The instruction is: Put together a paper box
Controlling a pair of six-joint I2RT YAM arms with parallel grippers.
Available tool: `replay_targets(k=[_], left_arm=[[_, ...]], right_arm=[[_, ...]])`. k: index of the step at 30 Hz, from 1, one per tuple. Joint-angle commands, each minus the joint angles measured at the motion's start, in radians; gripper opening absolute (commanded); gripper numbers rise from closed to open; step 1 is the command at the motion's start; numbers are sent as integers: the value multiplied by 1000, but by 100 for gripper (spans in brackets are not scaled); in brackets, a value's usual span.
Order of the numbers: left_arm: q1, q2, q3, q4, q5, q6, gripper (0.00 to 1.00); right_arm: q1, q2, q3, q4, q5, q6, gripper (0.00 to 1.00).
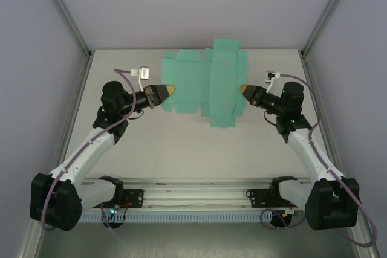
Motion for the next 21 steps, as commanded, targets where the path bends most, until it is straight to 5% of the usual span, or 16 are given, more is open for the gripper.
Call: replay_targets(k=[1, 4, 10, 16, 21], left_arm=[[1, -17, 25, -66, -61, 68, 7], [1, -37, 17, -275, -233, 164, 100], [4, -55, -27, -556, -633, 250, 100], [5, -56, -63, -601, -717, 259, 100], [6, -42, -64, -602, -712, 268, 100]], right_arm=[[2, -9, 38, -60, -28, -72, 0], [2, 5, 44, -139, -4, -145, 0], [12, 68, 36, -258, 34, -277, 0], [42, 163, 59, -396, 207, -456, 0], [135, 234, 144, -532, 532, -661, 0]])
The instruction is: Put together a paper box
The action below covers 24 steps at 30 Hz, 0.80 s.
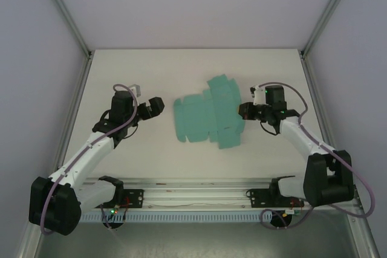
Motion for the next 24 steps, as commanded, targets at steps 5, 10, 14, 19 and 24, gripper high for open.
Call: replay_targets(k=[5, 10, 14, 19, 24], left_arm=[[5, 9, -18, -4, -19, 25, 100], [5, 36, -2, 4, 81, 29, 100], [3, 53, 7, 27, 162, 3, 100], [3, 87, 20, 84, 240, -72, 100], [-1, 110, 71, 94, 277, -106, 100]], right_arm=[[153, 68, 121, -68, 476, -376, 0], [230, 80, 55, 168, 551, -632, 0], [284, 88, 46, 255, 512, -791, 0], [350, 121, 70, 296, 510, -997, 0], [456, 193, 28, 453, 668, -1200, 0]])
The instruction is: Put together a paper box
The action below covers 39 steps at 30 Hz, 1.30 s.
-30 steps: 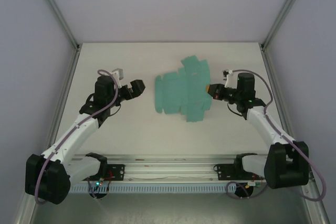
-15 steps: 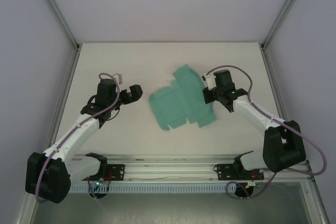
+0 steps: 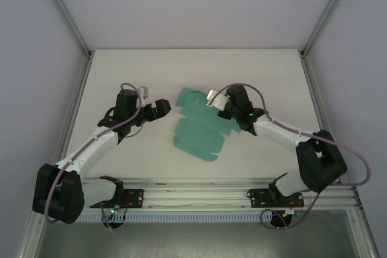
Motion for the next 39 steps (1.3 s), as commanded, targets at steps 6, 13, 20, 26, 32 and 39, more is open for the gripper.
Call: replay_targets(k=[6, 13, 20, 26, 32, 39], left_arm=[[-11, 47, 123, 71, 111, -60, 100], [-42, 141, 199, 141, 190, -102, 100], [-104, 254, 302, 88, 157, -75, 91], [-111, 328, 315, 98, 167, -95, 74], [-125, 359, 315, 100, 147, -107, 71], [-136, 402, 281, 254, 174, -203, 61]], right_arm=[[143, 76, -80, 342, 236, -332, 0], [194, 78, -109, 476, 247, -351, 0], [202, 113, -109, 527, 263, -371, 0], [205, 99, -112, 528, 253, -357, 0], [204, 93, -110, 527, 246, -341, 0], [210, 91, -119, 529, 218, -341, 0]])
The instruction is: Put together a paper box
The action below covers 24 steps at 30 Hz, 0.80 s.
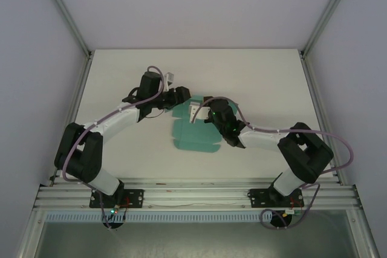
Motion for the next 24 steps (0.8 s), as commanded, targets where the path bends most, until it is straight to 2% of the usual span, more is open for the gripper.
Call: replay_targets(k=[1, 5, 7, 11, 17, 24], left_arm=[[-12, 25, -13, 128, 8, -71, 57], [-14, 44, -37, 215, 1, -131, 43], [-16, 48, -49, 254, 9, -159, 41], [-25, 46, -68, 297, -3, -193, 26], [-31, 32, -101, 347, -29, -238, 16], [-32, 5, -125, 368, -53, -261, 12]], right_arm=[[11, -19, -15, 46, -17, 22, 0], [10, -39, -21, 26, -46, 37, 0], [12, -45, -23, 24, -58, 47, 0], [12, -48, -21, 24, -60, 55, 0], [12, -45, -21, 22, -60, 55, 0], [12, -46, -20, 8, -62, 52, 0]])
